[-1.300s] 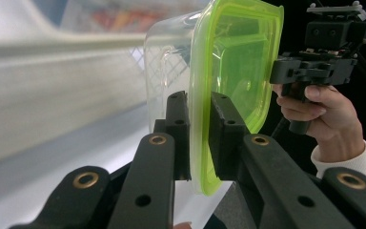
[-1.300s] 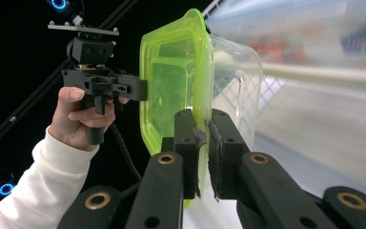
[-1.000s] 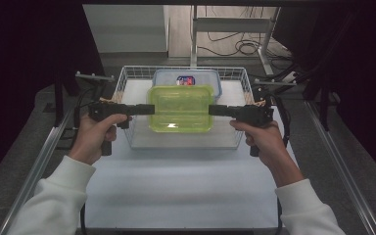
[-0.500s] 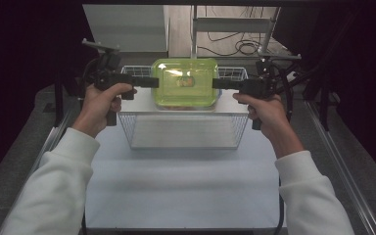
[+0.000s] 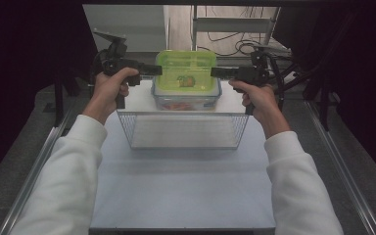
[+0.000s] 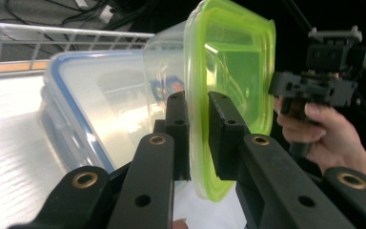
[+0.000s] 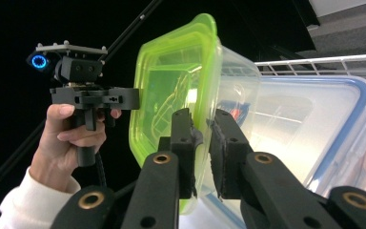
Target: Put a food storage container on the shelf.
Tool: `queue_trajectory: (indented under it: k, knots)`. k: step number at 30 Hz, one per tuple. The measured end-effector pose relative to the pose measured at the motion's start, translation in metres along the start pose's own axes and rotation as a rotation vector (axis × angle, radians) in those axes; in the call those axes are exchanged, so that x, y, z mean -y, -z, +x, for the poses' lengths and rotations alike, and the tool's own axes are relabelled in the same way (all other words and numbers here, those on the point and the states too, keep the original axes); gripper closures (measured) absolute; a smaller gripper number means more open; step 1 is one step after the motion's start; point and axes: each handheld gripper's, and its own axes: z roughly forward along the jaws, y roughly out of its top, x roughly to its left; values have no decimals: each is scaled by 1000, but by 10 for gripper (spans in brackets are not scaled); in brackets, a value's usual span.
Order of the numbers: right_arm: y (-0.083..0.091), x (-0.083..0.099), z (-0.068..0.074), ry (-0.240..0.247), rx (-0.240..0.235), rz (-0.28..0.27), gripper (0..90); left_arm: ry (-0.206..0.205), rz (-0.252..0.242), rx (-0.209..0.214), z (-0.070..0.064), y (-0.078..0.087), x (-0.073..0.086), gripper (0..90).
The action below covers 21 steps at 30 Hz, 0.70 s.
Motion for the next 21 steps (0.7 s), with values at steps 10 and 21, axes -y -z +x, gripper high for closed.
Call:
queue_trajectory:
  k: [10, 21]
  knots:
    - [-14, -8, -6, -81, 106, -8, 704, 106, -18, 11, 14, -14, -4, 734]
    - [-12, -7, -8, -93, 134, -30, 514, 47, -55, -34, 13, -16, -4, 411]
